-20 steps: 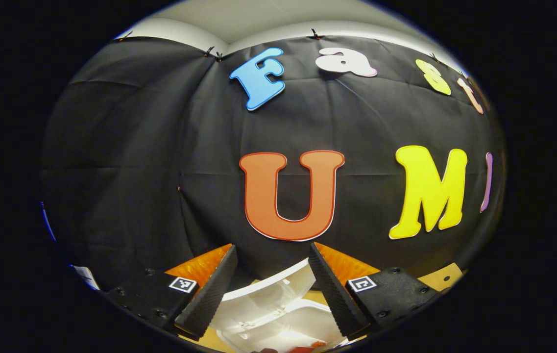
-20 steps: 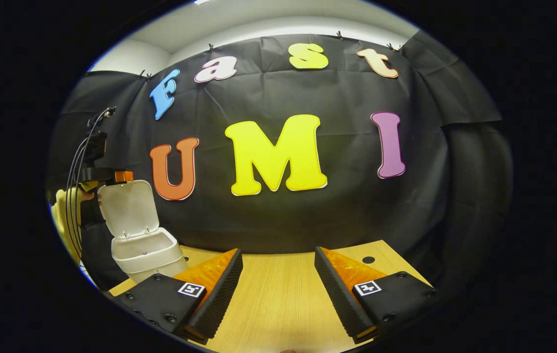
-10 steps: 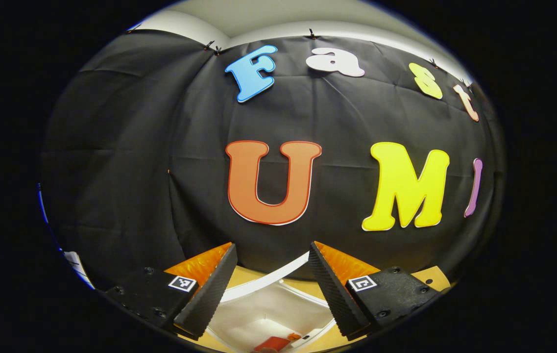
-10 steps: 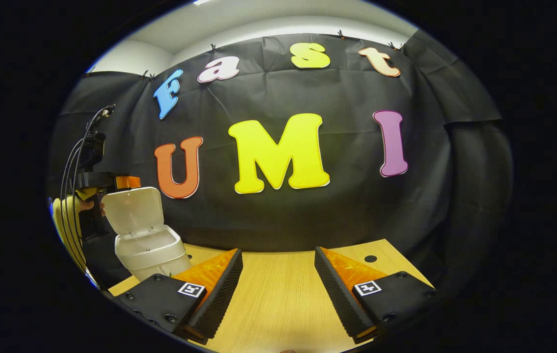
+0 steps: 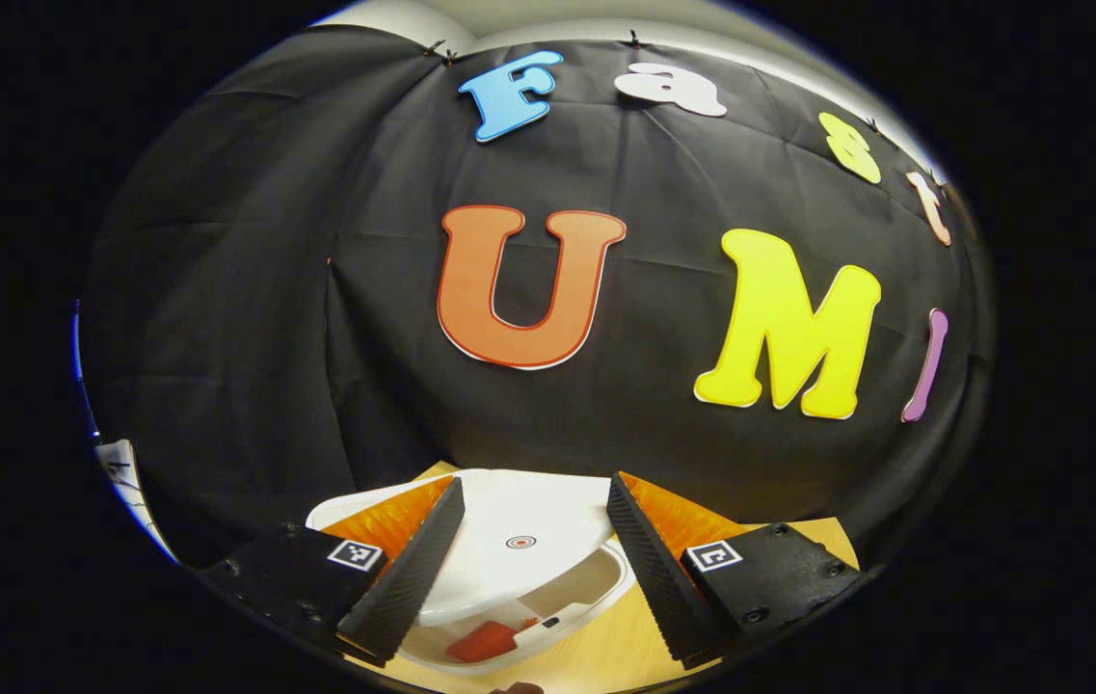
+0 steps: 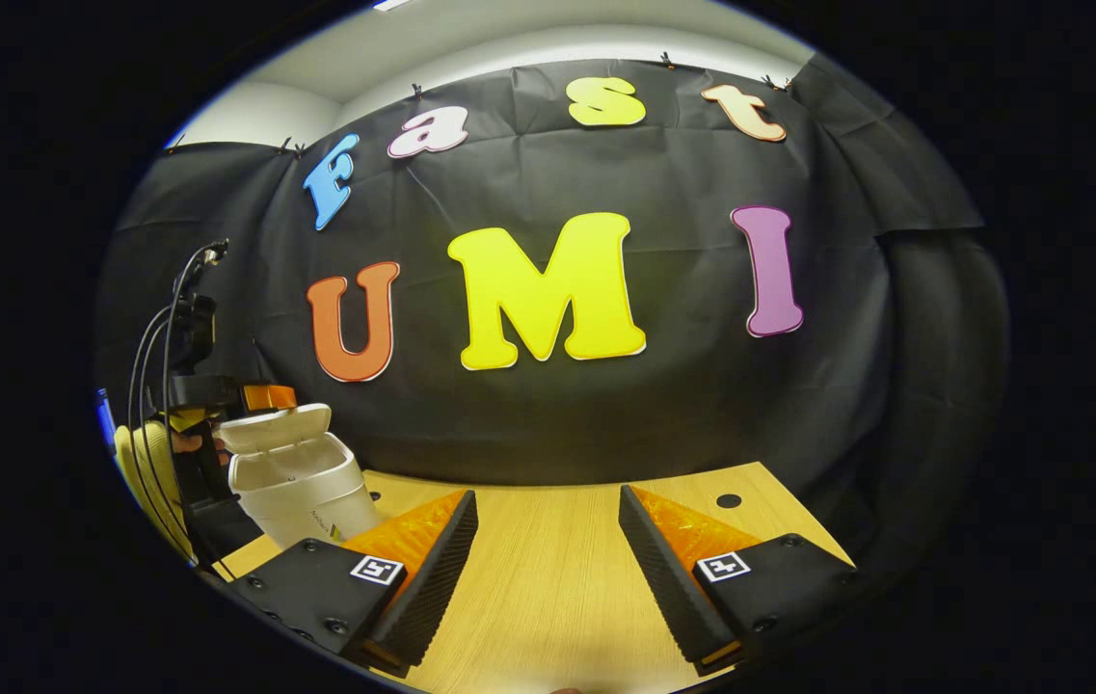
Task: Press the lid of the desktop garbage bin to open it, pick up the crumpled paper on the desktop and throw it into the bin, then pick up the pop can on the desktop and drop it into the bin, and finally close the garbage bin lid.
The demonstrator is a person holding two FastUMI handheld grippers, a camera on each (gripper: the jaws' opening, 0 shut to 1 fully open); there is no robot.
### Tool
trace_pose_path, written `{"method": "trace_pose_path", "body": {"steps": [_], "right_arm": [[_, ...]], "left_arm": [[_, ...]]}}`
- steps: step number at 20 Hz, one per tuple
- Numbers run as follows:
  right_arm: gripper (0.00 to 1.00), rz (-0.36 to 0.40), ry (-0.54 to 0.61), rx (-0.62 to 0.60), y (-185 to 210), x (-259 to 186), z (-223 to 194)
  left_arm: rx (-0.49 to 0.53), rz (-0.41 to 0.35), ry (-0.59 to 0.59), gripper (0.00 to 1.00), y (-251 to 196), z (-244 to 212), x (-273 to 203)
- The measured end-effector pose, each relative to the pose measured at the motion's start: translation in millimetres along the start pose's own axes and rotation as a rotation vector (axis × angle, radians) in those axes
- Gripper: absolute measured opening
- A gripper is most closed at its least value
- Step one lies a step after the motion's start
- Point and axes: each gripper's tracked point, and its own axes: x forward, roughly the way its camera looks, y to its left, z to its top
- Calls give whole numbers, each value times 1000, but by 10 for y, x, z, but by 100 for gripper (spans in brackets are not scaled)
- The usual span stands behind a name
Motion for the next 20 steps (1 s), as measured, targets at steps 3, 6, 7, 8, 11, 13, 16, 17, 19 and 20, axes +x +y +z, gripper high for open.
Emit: {"method": "trace_pose_path", "body": {"steps": [3,6,7,8,11,13,16,17,19,20], "right_arm": [[94,6,3,0,-20,-9,-8],[94,9,8,12,-51,-2,-23],[94,10,10,17,-54,3,-35],[94,11,12,22,-56,5,-38],[94,22,16,51,-36,4,-48],[94,23,14,60,-41,27,-38],[94,26,17,57,-34,44,-52],[94,32,19,58,-11,47,-44],[96,45,19,63,25,58,-45],[96,54,19,67,52,65,-40]], "left_arm": [[6,12,43,99,0,-208,16],[22,12,74,98,-18,-355,33],[38,16,79,99,-18,-373,33],[52,20,87,99,-20,-413,41],[73,32,123,99,-22,-504,64],[98,40,145,99,0,-557,50],[121,54,174,98,26,-640,52],[138,55,165,99,24,-607,61],[186,54,196,98,27,-664,50],[207,51,211,99,34,-694,29]]}}
